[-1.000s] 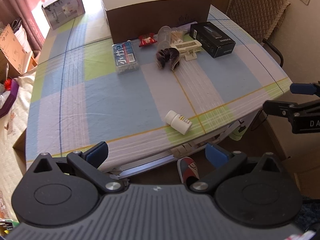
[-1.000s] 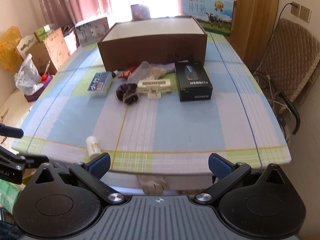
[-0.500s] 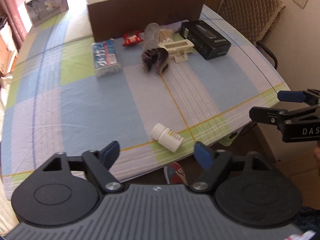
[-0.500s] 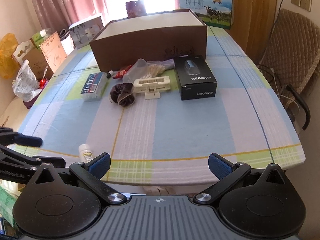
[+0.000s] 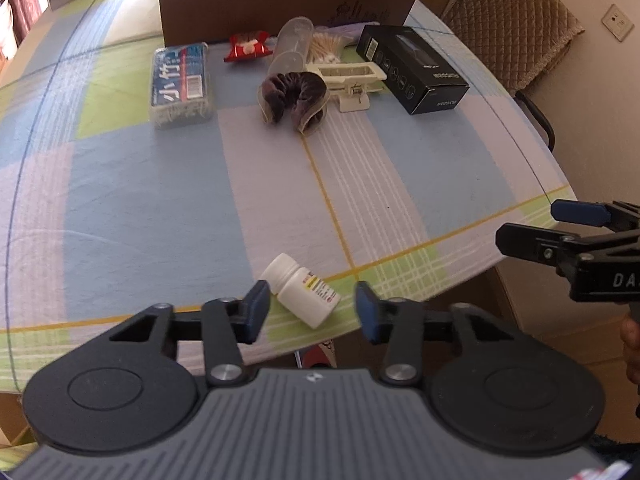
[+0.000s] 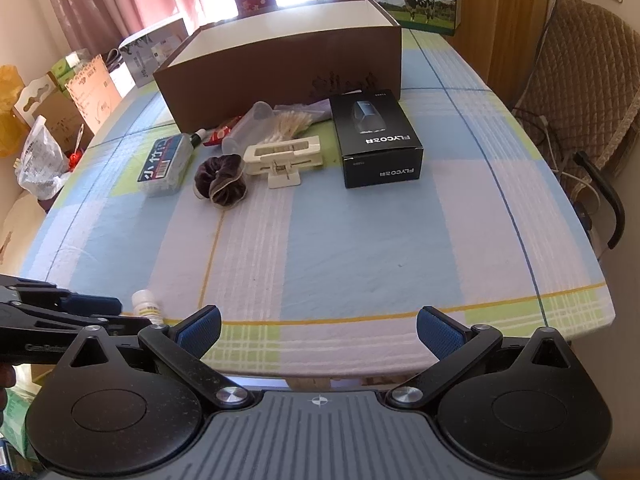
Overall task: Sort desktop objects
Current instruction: 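Grasp the white pill bottle with the left tool while the right tool approaches the cream clip stand, then grasp the cream clip stand with the right tool while the left tool lifts the bottle, then carry the pill bottle and clip stand over the brown box with both tools, then open the left tool to drop the bottle while the right tool releases the clip stand, then move both tools out of the box back toward the remaining table items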
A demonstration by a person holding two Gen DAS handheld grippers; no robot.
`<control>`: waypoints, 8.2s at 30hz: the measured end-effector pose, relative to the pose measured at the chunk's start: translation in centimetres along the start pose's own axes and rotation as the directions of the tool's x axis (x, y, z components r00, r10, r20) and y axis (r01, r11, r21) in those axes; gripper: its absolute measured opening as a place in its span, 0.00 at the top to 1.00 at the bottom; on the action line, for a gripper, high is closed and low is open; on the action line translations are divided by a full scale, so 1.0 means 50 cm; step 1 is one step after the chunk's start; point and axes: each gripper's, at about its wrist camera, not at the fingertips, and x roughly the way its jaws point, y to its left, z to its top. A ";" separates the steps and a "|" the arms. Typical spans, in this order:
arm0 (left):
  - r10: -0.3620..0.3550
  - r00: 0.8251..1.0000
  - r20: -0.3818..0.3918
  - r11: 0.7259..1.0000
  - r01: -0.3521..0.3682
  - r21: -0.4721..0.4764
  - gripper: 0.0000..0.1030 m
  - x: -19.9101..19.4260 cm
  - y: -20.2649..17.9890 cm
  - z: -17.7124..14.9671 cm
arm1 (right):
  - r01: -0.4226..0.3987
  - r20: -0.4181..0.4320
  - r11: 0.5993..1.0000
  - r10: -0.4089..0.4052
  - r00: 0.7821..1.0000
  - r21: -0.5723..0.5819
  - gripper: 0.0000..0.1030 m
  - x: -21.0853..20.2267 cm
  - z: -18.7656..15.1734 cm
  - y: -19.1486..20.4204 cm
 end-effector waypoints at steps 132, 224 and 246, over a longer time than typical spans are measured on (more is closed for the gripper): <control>0.172 0.953 0.249 0.984 -0.176 -0.005 0.79 0.103 0.135 0.635 | -0.076 0.212 0.983 0.112 0.971 -0.168 0.19 0.287 0.657 -0.047; 0.228 0.964 0.138 0.973 -0.224 -0.047 0.03 -0.018 0.132 0.441 | -0.117 0.094 0.971 0.139 0.986 -0.208 0.02 0.175 0.463 -0.061; 0.204 0.977 0.063 0.978 -0.201 -0.049 0.03 -0.021 0.119 0.324 | -0.121 -0.007 0.980 0.122 0.993 -0.161 0.02 0.139 0.342 -0.042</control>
